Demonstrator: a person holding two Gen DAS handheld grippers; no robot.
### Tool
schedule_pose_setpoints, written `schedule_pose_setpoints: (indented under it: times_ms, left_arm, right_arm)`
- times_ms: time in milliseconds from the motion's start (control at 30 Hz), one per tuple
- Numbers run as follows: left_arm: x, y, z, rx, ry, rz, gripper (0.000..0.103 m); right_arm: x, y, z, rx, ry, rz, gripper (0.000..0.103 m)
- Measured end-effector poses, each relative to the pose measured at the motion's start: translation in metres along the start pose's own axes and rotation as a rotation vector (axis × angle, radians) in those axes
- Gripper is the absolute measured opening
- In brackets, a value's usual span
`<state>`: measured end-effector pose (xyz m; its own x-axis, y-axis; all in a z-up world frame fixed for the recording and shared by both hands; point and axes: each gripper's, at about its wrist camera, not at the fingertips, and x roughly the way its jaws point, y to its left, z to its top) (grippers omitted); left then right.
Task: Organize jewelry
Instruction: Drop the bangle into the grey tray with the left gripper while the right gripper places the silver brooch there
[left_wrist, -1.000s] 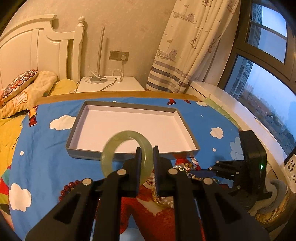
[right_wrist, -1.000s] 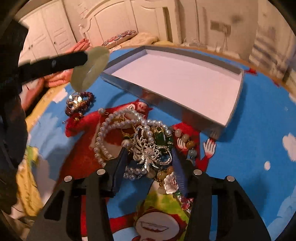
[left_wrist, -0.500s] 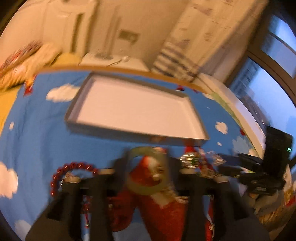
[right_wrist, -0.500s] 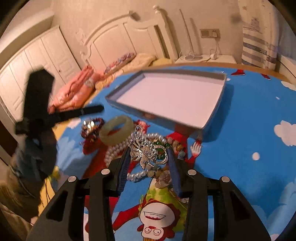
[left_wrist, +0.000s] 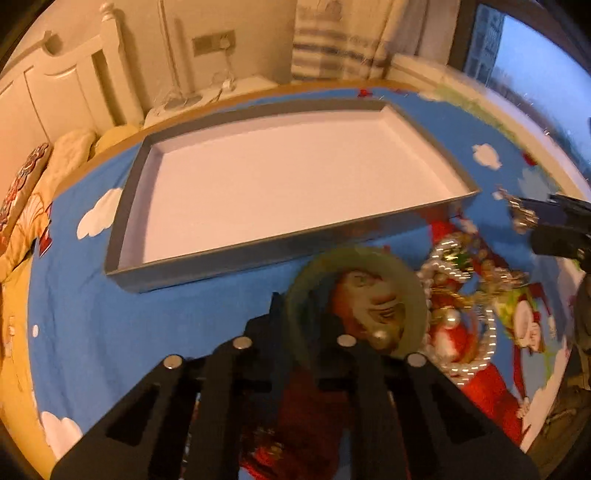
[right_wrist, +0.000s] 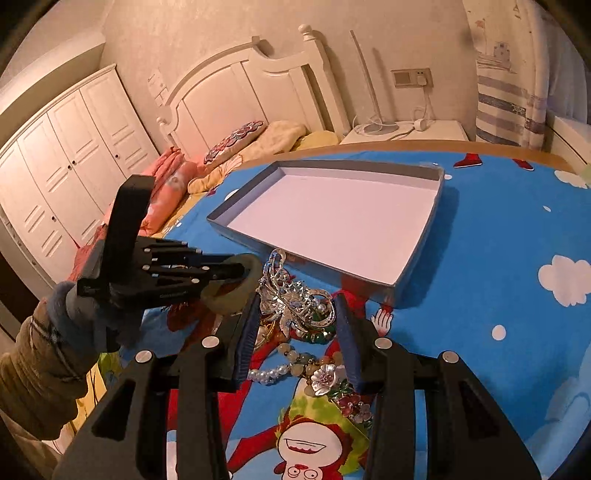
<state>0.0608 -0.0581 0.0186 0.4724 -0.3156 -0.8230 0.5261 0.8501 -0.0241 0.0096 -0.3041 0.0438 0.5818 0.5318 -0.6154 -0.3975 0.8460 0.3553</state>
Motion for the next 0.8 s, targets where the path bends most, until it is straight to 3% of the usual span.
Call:
schedule_pose_setpoints:
  times_ms: [67,133,300,567,800]
  left_arm:
    - [-0.009,-0.001,-0.005,-0.029,-0.046,-0.007,0.011]
    - [-0.024,0.006,-0.011,-0.112,-0.106,-0.060,0.011]
    - [-0.042,0.020,-0.012,-0.232,-0.172,-0.155,0.011]
    - [-0.039,0.041,0.029,-0.292,-0.213,-0.138,0.011]
    - [0.001,0.068,0.068,-0.341,-0.173,-0.092,0.011]
  right_arm:
    - [-0.003,-0.003,0.002,0.012,-0.013,0.001,0.040]
    - [-0.004,-0.005,0.003,0.027,-0.018,0.010,0.040]
    - [0.001,-0.001,0.007,0.027,-0.019,0.020,0.040]
    - [0.028,-0.009,0.042,0.028,-0.035,-0.007,0.040]
    - [0.083,-0.035,0.072,0.075,0.025,-0.064,0.040]
